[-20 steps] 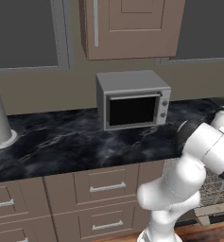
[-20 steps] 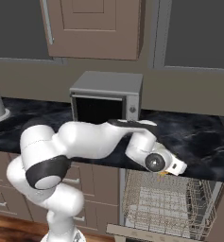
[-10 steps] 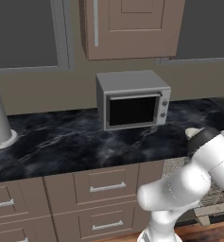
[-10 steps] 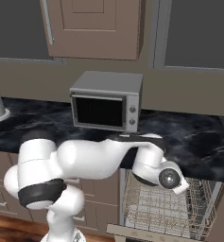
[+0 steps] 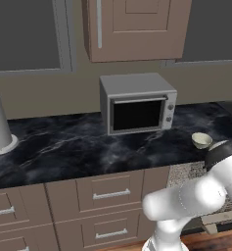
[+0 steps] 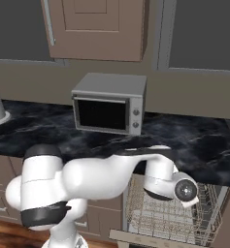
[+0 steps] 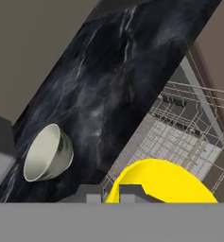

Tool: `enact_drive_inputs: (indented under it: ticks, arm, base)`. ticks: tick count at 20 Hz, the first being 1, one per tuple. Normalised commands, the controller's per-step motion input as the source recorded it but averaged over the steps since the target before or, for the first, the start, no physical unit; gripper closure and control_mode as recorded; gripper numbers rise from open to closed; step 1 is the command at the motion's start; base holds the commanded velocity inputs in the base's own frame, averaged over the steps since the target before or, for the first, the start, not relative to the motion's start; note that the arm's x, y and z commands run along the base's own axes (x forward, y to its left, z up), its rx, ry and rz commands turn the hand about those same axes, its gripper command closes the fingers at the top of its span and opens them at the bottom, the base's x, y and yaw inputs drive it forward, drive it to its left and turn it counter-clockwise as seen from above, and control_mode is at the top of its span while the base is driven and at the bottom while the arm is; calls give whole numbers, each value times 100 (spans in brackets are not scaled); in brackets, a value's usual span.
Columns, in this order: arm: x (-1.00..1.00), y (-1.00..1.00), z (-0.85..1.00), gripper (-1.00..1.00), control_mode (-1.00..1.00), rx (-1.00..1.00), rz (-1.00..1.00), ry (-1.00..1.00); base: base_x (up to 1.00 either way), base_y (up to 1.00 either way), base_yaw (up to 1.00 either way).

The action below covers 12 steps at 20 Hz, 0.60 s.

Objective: Pick up the cup and bowl from the counter, place them in the dishwasher, and close the dishwasher door.

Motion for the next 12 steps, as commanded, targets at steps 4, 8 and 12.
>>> enact_drive_inputs:
  ticks: [4, 8, 12]
  arm:
    - [-1, 0, -48, 100, -100, 0, 0, 0]
    - [-2, 0, -45, 100, -100, 0, 0, 0]
    - [-2, 0, -61, 100, -100, 3, 0, 2]
  base:
    - [0, 0, 0]
    - [0, 0, 0]
    - [0, 0, 0]
